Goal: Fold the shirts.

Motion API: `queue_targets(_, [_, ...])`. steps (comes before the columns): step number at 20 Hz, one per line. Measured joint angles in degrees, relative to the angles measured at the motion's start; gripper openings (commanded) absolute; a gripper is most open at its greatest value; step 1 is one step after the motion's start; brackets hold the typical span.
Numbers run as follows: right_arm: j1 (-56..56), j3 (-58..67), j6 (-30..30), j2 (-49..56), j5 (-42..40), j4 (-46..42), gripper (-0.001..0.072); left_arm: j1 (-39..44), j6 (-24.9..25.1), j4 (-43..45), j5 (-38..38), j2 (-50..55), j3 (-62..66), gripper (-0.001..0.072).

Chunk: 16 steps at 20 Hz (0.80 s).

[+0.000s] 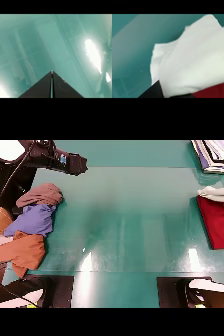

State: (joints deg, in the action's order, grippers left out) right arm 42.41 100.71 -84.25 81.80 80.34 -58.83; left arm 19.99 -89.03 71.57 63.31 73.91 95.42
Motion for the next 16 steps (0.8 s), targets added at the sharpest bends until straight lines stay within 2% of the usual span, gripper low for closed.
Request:
queue_targets(2, [1.84,-6.34,-0.20,-3.65,1.27,-2.43,0.0023,0.00,0.42,0.02,0.11,0.00,0.00,0.0022])
queue_targets(3, [2.82,-9.51,-0.24,-5.38,1.88,-3.48,0.0121,0.00,0.59,0.02,0.11,0.00,0.00,0.0022])
queue_targets(5, [5.09,-16.02,-0.31,-8.94,3.13,-6.05,0.0570,0.00,0.79,0.13,0.15,0.00,0.00,0.0022])
queue_targets(6, [6.38,-19.15,-0.31,-10.54,3.54,-7.56,0.0643,0.00,0.83,0.15,0.15,0.00,0.00,0.0022])
queue_targets(11, [12.24,-28.09,-1.81,-17.18,4.17,-10.08,0.0641,0.00,1.73,0.22,0.22,0.00,0.00,0.0022])
queue_targets(16, [5.86,-29.97,-2.45,-22.51,-0.07,-0.26,0.0624,0.00,1.95,0.22,0.26,0.00,0.00,0.0022])
